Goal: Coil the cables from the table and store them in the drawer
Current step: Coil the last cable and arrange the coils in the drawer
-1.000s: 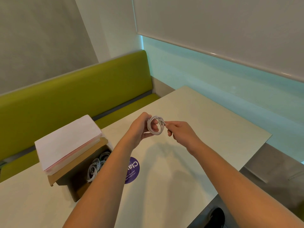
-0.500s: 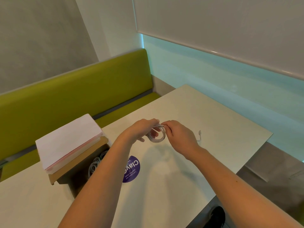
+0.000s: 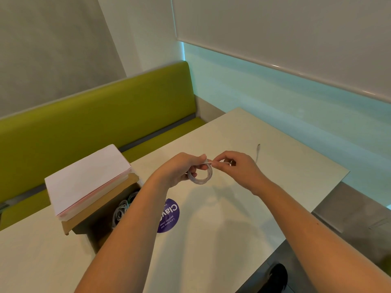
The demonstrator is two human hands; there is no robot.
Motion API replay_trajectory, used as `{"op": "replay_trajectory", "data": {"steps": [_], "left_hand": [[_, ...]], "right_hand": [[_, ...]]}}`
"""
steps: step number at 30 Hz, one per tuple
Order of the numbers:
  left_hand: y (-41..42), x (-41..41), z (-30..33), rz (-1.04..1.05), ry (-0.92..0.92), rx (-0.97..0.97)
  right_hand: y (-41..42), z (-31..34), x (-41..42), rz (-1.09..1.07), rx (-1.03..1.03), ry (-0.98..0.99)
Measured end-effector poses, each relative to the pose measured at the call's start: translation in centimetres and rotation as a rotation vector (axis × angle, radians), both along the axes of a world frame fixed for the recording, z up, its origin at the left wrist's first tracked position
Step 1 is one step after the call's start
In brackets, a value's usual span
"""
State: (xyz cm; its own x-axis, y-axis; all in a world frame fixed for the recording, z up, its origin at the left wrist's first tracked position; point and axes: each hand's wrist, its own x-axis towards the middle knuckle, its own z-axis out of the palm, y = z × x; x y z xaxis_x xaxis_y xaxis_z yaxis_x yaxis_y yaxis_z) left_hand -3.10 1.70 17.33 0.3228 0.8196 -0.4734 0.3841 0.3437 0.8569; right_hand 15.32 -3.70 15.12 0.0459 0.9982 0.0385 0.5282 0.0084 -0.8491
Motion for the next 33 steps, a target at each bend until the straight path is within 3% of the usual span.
{"op": "replay_trajectory", "data": {"steps": [3, 9, 14, 22, 27, 33], "left_hand": [[0.4, -0.9, -0.7, 0.085, -0.04, -0.049], [-0.1, -1.6, -1.2, 0.073, -0.172, -0.129], [-0.5, -0.8, -1.2, -0.017, -0.306, -0.142], [-0.5, -0.2, -1.2, 0.134, -0.459, -0.116], [-1.1, 0.6, -1.6, 0.23, -0.391, -0.059], [-0.9, 0.9, -1.8, 0.305, -0.287, -0.013]], "right_hand": [[0.3, -0.3, 1.6, 0.016, -0.008, -0.08], [0.5, -1.6, 3.5, -0.217, 0.11, -0.098], [0.7, -3.6, 3.0, -0.298, -0.046, -0.091], [-0.1, -5.2, 2.3, -0.383, -0.193, 0.311], [0.1, -3.1, 1.2, -0.304, -0.203, 0.777], [0.6, -1.3, 0.6, -0.226, -0.168, 0.791]]}}
